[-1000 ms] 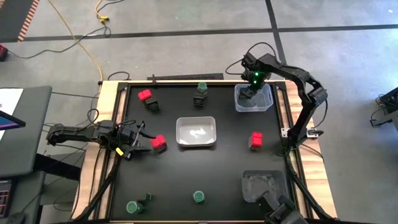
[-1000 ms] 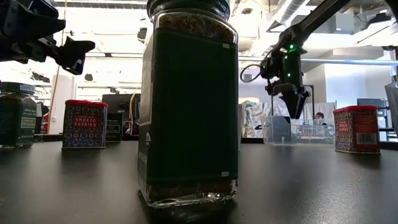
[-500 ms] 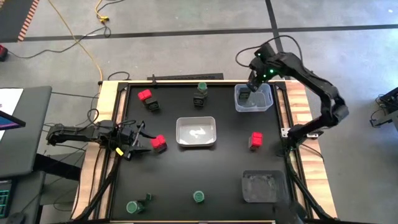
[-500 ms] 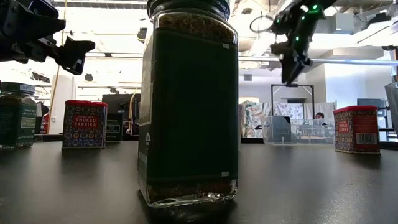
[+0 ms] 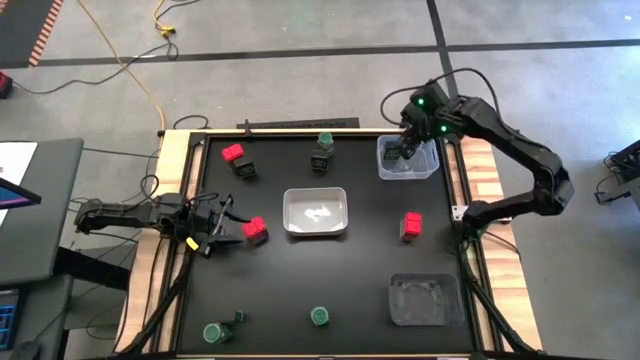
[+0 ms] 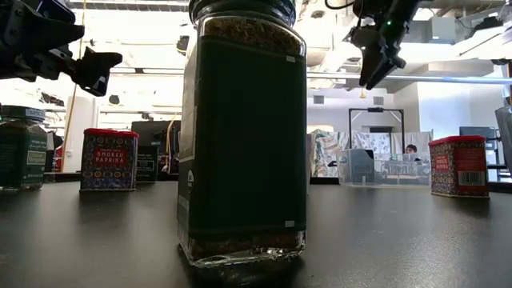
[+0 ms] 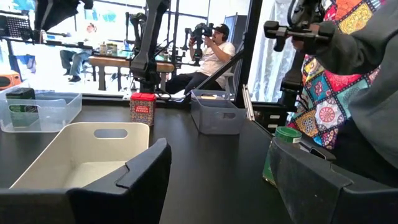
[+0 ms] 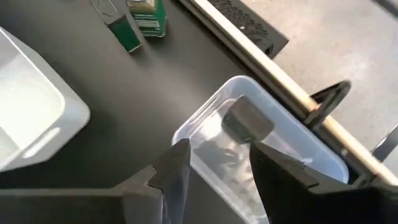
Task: Sort spices by type
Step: Put the middle left green seasoning bottle into the white bin
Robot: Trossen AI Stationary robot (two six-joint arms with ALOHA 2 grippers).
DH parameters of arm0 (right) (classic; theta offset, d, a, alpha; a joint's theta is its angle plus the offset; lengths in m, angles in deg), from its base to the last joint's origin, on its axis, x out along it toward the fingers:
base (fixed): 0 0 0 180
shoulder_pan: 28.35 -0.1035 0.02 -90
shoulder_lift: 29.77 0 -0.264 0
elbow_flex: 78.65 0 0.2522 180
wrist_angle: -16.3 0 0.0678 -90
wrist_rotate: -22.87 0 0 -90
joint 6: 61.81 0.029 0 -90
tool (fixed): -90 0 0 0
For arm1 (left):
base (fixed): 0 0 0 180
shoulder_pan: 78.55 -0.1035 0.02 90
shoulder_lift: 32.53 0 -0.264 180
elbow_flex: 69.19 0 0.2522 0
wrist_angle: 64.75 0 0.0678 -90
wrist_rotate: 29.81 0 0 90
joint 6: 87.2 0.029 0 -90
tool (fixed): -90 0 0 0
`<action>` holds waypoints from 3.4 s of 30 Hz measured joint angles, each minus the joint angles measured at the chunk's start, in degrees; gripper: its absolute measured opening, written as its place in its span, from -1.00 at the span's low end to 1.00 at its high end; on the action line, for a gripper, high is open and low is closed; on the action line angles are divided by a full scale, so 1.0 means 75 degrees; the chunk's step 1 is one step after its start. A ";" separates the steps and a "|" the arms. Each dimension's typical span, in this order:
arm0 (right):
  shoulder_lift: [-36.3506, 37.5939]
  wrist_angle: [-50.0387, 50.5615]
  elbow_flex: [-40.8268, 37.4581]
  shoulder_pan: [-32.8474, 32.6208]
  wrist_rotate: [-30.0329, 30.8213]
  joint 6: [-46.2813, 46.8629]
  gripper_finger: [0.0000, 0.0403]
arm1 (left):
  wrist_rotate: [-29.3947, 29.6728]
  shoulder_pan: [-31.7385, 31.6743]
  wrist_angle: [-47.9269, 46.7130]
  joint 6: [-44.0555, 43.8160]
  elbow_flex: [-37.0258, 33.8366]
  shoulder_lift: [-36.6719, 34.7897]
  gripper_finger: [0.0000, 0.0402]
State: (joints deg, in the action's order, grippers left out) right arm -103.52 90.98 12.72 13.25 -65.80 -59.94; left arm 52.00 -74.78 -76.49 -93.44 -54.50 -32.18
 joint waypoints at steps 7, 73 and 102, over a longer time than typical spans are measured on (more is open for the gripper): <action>0.0063 0.0514 0.0001 -0.0573 -0.0001 0.1410 -0.08 | 0.0003 0.0000 0.0000 0.0000 0.0003 0.0001 0.29; 0.0051 0.0277 -0.0007 -0.2929 0.0873 0.4176 0.69 | 0.0908 0.0000 0.0038 -0.0108 0.0060 0.0001 0.29; 0.0074 0.1252 -0.0013 -0.3527 0.1203 0.3129 0.69 | 0.5630 -0.0003 -0.1557 -0.1506 0.3940 0.4040 0.17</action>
State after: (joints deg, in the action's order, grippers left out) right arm -102.96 100.38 12.62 -13.21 -56.77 -36.47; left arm 94.22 -74.80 -88.16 -104.73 -24.95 -1.88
